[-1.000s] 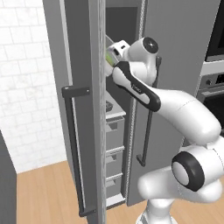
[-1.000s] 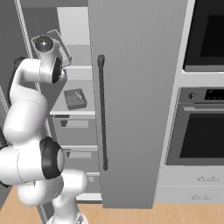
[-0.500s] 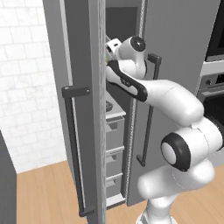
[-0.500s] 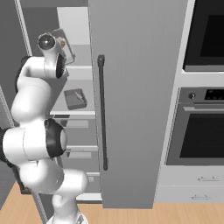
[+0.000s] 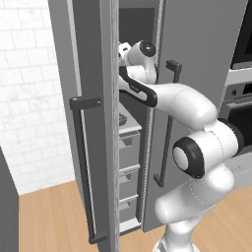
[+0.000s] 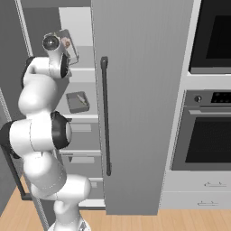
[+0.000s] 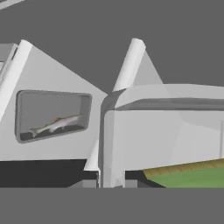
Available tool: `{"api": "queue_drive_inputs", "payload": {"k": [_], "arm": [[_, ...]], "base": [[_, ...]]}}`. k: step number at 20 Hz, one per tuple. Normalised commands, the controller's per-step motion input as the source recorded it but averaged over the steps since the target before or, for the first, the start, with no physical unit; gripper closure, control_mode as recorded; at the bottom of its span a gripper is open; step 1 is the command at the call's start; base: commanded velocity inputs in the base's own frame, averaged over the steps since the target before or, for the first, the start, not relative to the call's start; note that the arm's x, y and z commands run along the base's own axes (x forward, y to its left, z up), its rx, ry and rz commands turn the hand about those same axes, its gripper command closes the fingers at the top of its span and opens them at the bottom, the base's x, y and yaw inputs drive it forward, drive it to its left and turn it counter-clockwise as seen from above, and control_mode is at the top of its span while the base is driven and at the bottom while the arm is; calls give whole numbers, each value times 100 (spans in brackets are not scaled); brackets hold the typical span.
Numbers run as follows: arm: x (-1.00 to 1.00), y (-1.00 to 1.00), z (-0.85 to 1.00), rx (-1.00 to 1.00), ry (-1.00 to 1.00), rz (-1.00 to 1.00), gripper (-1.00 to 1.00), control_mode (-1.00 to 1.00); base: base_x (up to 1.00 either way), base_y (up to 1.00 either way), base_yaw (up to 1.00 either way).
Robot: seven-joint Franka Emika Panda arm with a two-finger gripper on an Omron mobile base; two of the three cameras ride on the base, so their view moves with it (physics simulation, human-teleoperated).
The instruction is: Take the meat container that has the fish and place it on the second highest rack of the freezer. Then take the vegetable container that has the garlic and corn and place it on the highest rack of the freezer.
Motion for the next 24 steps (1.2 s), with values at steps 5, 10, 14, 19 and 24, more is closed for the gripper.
{"api": "queue_drive_inputs", "payload": {"k": [5,10,14,19,24], "arm": [[41,4,-10,4,0,-1,100,-100],[51,6,-9,2,0,0,100,-100],[51,6,-11,1,0,-2,-100,-100],[24,5,-8,2,0,-5,-100,-100],[-50,3,3,2,-7,0,-100,-100]], "base": [[0,0,0],[0,0,0],[0,0,0],[0,0,0],[0,0,0]]}}
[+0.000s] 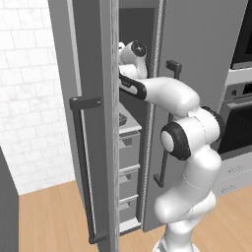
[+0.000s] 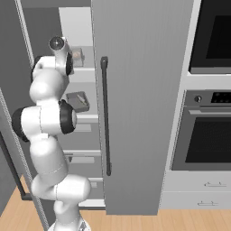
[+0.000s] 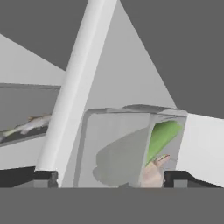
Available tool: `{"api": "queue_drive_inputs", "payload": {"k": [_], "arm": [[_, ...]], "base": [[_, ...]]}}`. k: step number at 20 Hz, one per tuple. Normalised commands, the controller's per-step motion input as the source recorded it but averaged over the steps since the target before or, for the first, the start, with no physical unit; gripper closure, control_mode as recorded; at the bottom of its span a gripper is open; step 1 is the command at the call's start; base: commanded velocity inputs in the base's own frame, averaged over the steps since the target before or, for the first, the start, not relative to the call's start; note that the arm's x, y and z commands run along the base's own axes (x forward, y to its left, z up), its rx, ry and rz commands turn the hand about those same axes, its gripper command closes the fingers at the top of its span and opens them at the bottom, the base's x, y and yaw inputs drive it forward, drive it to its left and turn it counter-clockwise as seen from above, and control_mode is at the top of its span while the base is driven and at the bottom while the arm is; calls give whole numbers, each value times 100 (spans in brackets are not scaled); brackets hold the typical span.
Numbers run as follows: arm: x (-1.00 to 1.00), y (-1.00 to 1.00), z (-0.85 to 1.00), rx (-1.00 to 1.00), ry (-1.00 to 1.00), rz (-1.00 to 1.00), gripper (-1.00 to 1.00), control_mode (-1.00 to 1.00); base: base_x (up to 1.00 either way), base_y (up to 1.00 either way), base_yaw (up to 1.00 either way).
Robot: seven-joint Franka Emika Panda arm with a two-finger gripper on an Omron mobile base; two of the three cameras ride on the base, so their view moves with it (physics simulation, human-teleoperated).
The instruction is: Take the meat container that has the fish and place it on the second highest rack of the freezer. Then take the vegetable container that has the garlic and corn and place it on the highest rack of the freezer.
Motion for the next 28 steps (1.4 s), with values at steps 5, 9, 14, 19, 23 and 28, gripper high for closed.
{"api": "queue_drive_inputs", "payload": {"k": [5,9,14,19,23,28], "arm": [[-100,-36,5,20,-12,1,-100,-100],[-99,-48,29,20,-13,7,-100,-100],[-87,-36,61,7,-9,20,-100,-100],[-100,-43,33,2,2,31,-100,-100],[-100,-53,-2,-12,4,42,-100,-100],[-100,-28,-39,-39,1,44,-100,-100]], "base": [[0,0,0],[0,0,0],[0,0,0],[0,0,0],[0,0,0],[0,0,0]]}}
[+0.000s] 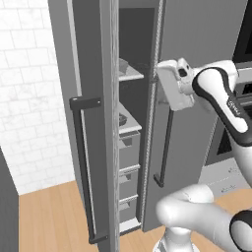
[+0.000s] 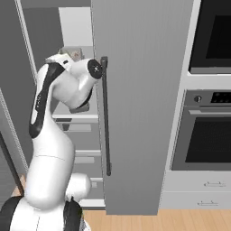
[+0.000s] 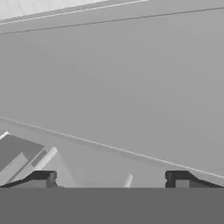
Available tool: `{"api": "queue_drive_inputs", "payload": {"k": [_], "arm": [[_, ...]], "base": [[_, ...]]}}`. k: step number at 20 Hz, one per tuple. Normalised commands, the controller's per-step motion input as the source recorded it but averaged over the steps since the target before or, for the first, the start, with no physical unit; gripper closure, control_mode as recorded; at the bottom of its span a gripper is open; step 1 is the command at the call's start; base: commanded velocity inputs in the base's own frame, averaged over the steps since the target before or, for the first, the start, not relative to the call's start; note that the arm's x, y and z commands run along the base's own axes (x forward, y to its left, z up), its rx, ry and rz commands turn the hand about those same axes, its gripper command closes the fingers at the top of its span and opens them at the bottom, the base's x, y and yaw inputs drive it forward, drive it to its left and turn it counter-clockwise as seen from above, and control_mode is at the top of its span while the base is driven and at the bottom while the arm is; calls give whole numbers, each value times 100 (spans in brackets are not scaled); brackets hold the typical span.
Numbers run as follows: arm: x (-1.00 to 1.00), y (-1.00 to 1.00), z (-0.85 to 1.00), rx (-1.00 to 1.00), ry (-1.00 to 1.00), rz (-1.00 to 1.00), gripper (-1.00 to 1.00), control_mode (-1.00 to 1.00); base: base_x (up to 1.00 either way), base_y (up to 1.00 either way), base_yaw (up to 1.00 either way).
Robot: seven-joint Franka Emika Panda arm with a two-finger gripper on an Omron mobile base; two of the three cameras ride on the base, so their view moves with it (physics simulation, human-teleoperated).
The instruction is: Take the meat container that has the fish and place it on the second highest rack of the freezer. Then take the vegetable container that has the garlic and corn and place it on the highest rack of the freezer.
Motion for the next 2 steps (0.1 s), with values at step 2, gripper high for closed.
{"api": "queue_drive_inputs", "payload": {"k": [2], "arm": [[-100,-23,-58,-51,6,48,-100,-100]], "base": [[0,0,0]]}}
